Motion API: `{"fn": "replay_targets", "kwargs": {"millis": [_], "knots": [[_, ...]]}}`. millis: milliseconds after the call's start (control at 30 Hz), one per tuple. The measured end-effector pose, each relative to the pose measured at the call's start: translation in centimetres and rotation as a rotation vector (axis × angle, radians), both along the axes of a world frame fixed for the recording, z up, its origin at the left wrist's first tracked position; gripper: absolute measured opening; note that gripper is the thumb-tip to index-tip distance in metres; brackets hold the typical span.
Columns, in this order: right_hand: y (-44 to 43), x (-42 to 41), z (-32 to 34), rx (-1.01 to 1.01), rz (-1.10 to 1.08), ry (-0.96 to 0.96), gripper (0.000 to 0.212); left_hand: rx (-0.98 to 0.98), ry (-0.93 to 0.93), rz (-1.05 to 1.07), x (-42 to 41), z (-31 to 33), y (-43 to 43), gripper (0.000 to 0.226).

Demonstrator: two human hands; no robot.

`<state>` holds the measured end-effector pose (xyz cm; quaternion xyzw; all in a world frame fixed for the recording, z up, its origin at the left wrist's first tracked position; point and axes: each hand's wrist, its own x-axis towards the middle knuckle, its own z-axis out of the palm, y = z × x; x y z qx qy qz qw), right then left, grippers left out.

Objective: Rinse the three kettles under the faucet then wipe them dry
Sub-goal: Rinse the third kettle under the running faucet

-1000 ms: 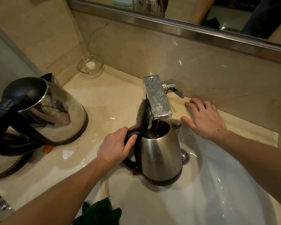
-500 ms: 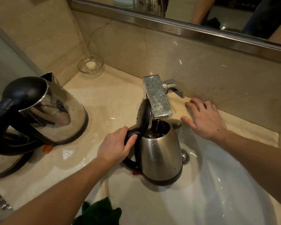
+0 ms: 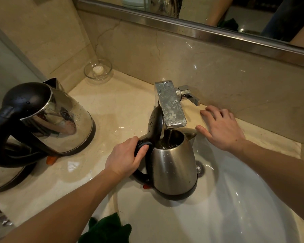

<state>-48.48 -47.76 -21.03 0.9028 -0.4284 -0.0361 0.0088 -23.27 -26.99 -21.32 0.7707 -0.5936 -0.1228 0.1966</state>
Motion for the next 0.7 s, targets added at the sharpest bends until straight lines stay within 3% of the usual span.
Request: {"fn": "replay_targets", "kwargs": {"millis": [700], "knots": [[0.04, 0.06, 0.03, 0.006, -0.004, 0.004, 0.072, -0.013, 0.004, -0.007, 0.05, 0.03, -0.03, 0.063]]}}
